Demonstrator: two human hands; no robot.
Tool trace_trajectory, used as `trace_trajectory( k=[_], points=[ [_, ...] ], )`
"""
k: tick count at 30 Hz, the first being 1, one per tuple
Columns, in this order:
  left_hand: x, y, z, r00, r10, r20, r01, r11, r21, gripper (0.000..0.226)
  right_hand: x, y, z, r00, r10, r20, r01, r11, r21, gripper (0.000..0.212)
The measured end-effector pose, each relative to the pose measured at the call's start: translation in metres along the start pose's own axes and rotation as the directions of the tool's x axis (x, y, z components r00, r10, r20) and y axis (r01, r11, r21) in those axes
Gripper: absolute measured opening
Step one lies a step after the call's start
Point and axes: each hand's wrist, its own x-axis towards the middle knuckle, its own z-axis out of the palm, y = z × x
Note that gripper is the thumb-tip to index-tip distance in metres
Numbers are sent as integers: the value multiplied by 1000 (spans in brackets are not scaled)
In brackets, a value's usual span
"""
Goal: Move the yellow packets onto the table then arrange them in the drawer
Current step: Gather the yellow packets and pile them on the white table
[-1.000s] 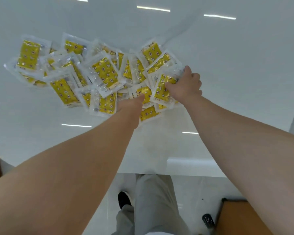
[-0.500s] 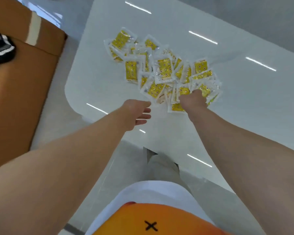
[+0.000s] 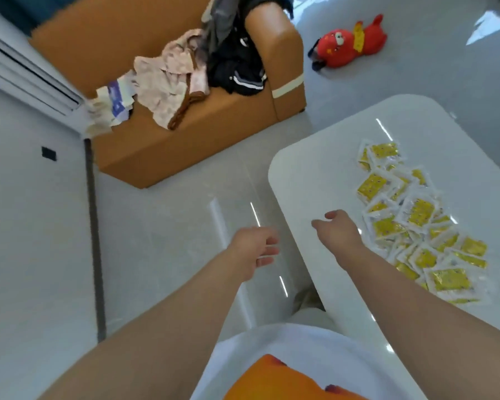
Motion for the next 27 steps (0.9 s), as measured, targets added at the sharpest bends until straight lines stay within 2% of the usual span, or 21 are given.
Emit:
trace_trajectory(
  k=[3,5,6,8,10,12,16,19,22,27],
  points=[
    [-24,-40,-49,997,32,-76,-47,979,-198,10,-43,-11,41,987,-107,119,117,990,-84,42],
    [-44,-73,-80,990,49,-135,-88,950,-301,10,-73,-10,71,969,-178,174,204,968,-147,15],
    [-55,-92,-96,985,55,-165,-110,931,-348,9,-89,-7,87,956,-219,196,254,951,-175,9],
    [-79,-137,-129,973,57,-221,-152,886,-438,8,-126,3,122,924,-287,251,343,914,-218,21],
    [-102,-191,-162,961,29,-274,-174,833,-525,9,-165,18,158,888,-336,314,419,872,-252,10],
    [-127,-255,-194,946,-25,-323,-190,764,-616,13,-211,37,194,843,-365,396,487,831,-270,16],
    [-175,-367,-243,888,-171,-427,-252,595,-763,10,-297,66,243,779,-330,533,548,771,-324,25],
    [-204,-433,-274,830,-278,-484,-325,466,-823,5,-349,81,281,693,-318,647,650,664,-370,30],
    [-220,-486,-298,800,-365,-476,-378,310,-872,4,-391,95,320,608,-282,742,735,553,-392,33],
    [-227,-551,-332,748,-506,-430,-462,68,-884,8,-441,108,393,511,-195,837,815,420,-399,32]
  ],
)
